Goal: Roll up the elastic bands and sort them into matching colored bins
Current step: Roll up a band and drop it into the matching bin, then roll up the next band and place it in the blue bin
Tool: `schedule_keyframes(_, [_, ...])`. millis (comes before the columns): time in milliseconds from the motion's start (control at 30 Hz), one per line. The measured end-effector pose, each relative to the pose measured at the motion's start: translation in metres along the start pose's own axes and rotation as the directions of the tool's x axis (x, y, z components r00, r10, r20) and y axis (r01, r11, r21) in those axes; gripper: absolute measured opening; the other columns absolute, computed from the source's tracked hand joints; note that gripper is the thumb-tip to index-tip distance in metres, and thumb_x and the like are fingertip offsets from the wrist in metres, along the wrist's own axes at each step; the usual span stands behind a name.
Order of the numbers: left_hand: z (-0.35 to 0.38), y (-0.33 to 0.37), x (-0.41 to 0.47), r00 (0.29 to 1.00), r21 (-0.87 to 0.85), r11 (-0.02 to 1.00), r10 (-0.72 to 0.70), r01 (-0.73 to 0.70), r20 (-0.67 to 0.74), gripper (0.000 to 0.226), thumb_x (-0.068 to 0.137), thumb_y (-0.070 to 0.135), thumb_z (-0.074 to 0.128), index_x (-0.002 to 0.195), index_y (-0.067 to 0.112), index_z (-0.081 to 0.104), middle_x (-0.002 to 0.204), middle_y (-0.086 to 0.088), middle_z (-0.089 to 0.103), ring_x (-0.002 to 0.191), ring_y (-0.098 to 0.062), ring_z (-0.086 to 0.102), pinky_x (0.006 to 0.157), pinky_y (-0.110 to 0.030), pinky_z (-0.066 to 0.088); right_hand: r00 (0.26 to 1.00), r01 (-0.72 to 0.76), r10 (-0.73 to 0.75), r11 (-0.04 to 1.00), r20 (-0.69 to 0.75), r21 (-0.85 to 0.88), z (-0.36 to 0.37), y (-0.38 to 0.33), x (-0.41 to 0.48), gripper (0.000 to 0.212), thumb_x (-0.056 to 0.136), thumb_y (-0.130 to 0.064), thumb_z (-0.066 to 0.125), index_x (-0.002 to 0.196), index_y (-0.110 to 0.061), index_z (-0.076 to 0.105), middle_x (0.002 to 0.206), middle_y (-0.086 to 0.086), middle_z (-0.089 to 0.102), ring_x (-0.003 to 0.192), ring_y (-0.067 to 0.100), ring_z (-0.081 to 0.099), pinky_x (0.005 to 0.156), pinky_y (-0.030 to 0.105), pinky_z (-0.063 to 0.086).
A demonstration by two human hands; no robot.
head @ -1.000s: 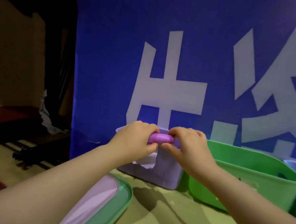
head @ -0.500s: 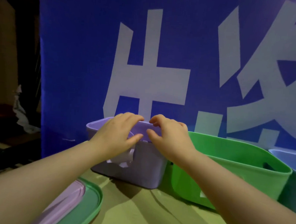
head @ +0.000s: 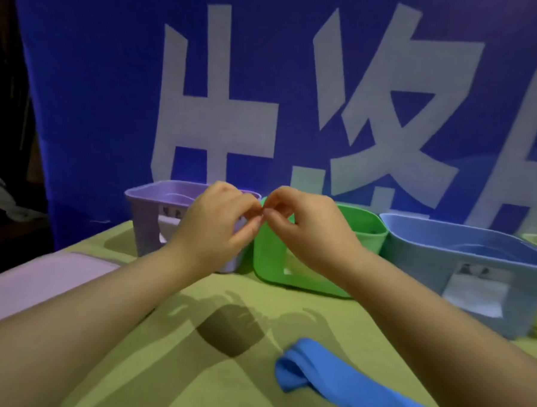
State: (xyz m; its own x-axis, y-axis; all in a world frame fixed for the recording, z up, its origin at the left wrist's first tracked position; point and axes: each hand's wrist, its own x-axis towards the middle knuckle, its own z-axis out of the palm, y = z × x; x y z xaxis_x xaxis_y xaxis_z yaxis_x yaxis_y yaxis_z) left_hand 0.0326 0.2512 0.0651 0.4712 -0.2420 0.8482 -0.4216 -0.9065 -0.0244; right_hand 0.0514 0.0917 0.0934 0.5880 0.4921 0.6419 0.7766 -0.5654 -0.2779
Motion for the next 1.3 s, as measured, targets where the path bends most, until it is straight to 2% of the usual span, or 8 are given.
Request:
schedule_keyframes(367, [0.028,0.111,-0.046,0.99,-0.132,0.987,-0.073,0.088,0.119,0.026,0.08,0.032,0.044,0.071,0.013,0.058,0.068,0.002,0.056,0.075,-0.011,0.04,0.063,-0.028,0.033,0.983,-0.153,0.152,0.988,0.107,0.002,-0.037,0.027,-0.114,0.016,0.09,-0.025,0.048,0.096,-0.019,0.061,0.092,0.006,0.07,0.091,0.027,0.061,0.087,0.041,0.044])
schedule_keyframes(567, [0.042,0.152,-0.048,0.99,-0.154,0.987,-0.021,0.042,0.139,0.022,0.08,0.029,0.047,0.067,0.014,0.056,0.064,0.004,0.053,0.07,-0.009,0.039,0.062,-0.028,0.034,0.98,-0.156,0.156,0.988,0.12,-0.012,-0.057,0.047,-0.149,0.018,0.092,-0.026,0.045,0.097,-0.019,0.06,0.09,0.005,0.069,0.09,0.026,0.06,0.091,0.037,0.041])
schedule_keyframes(800, [0.076,0.208,-0.04,0.983,-0.239,0.968,-0.025,0.069,0.179,0.021,0.079,0.032,0.046,0.067,0.017,0.053,0.064,0.01,0.053,0.069,-0.007,0.038,0.061,-0.023,0.033,0.97,-0.215,0.217,0.976,0.113,-0.029,-0.09,0.084,-0.186,0.017,0.092,-0.026,0.045,0.095,-0.019,0.06,0.093,0.003,0.069,0.089,0.024,0.059,0.081,0.032,0.04])
schedule_keyframes(900, [0.097,0.231,-0.044,0.958,-0.244,0.962,-0.054,0.126,0.28,0.023,0.08,0.038,0.044,0.076,0.018,0.054,0.073,0.012,0.054,0.076,-0.008,0.044,0.063,-0.019,0.033,0.934,-0.295,0.297,0.955,0.197,-0.04,-0.095,0.107,-0.203,0.013,0.089,-0.026,0.049,0.093,-0.022,0.06,0.094,0.0,0.069,0.09,0.021,0.06,0.081,0.034,0.046])
schedule_keyframes(1000, [0.108,0.245,-0.047,0.894,-0.236,0.947,-0.096,0.218,0.437,0.01,0.088,0.032,0.05,0.086,0.022,0.05,0.088,0.01,0.053,0.086,-0.009,0.046,0.072,-0.022,0.036,0.884,-0.357,0.355,0.933,0.305,-0.05,-0.101,0.125,-0.213,0.013,0.086,-0.022,0.052,0.095,-0.025,0.06,0.098,-0.004,0.067,0.093,0.017,0.059,0.083,0.034,0.048])
schedule_keyframes(1133, [0.115,0.255,-0.045,0.847,-0.224,0.951,-0.064,0.212,0.528,0.014,0.09,0.035,0.05,0.097,0.023,0.05,0.093,0.011,0.051,0.091,-0.009,0.047,0.077,-0.023,0.039,0.818,-0.376,0.393,0.918,0.419,-0.127,-0.114,0.136,-0.215,0.019,0.085,-0.022,0.058,0.103,-0.028,0.059,0.095,-0.007,0.062,0.091,0.014,0.057,0.081,0.03,0.049])
schedule_keyframes(1200, [0.118,0.259,-0.045,0.822,-0.225,0.955,-0.033,0.194,0.569,0.015,0.09,0.038,0.05,0.097,0.025,0.048,0.093,0.011,0.051,0.091,-0.009,0.047,0.076,-0.024,0.039,0.771,-0.376,0.416,0.908,0.481,-0.183,-0.119,0.14,-0.215,0.02,0.086,-0.022,0.059,0.104,-0.031,0.059,0.1,-0.006,0.061,0.09,0.013,0.055,0.077,0.027,0.048])
schedule_keyframes(1300, [0.121,0.261,-0.048,0.809,-0.278,0.939,-0.002,0.204,0.587,0.008,0.088,0.036,0.051,0.087,0.03,0.045,0.086,0.013,0.05,0.085,-0.008,0.046,0.075,-0.026,0.04,0.71,-0.364,0.399,0.913,0.58,-0.182,-0.125,0.143,-0.216,0.029,0.087,-0.009,0.053,0.093,-0.037,0.059,0.098,-0.01,0.056,0.09,0.012,0.052,0.071,0.023,0.043])
